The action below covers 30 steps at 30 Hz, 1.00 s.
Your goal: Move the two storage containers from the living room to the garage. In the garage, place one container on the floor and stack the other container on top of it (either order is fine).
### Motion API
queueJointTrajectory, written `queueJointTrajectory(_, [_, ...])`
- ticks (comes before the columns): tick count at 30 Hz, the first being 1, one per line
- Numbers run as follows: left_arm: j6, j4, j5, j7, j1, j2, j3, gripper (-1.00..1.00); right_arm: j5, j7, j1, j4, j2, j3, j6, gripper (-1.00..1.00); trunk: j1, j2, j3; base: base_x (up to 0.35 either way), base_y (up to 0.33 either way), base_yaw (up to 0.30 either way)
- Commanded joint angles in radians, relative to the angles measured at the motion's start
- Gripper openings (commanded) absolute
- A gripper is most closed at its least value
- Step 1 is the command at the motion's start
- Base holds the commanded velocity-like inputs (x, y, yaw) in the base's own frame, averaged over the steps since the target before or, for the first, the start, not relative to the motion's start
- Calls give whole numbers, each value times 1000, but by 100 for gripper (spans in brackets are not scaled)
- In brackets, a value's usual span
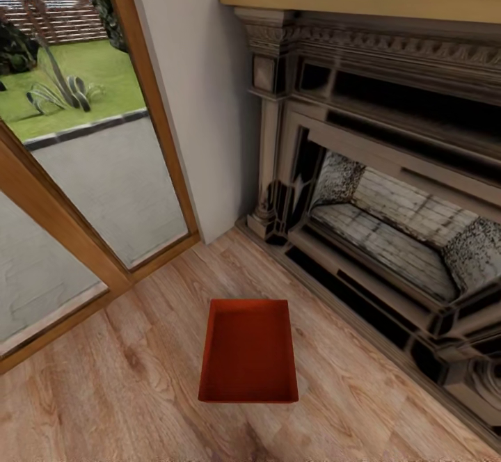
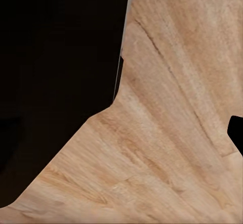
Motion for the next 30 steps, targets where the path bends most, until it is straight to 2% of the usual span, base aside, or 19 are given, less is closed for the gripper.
queueJointTrajectory(1, [-3, 1, 4, 1, 0, 0, -2, 100, 6, -6, -1, 3, 0, 8, -3, 100, 0, 0, -2, 0, 0, 0])
queueJointTrajectory(30, [2, 4, 3, 4, 0, -2, 5, 100, 12, 2, -1, 3, -3, 10, -9, 100, 0, 0, -7, 0, 0, 0])
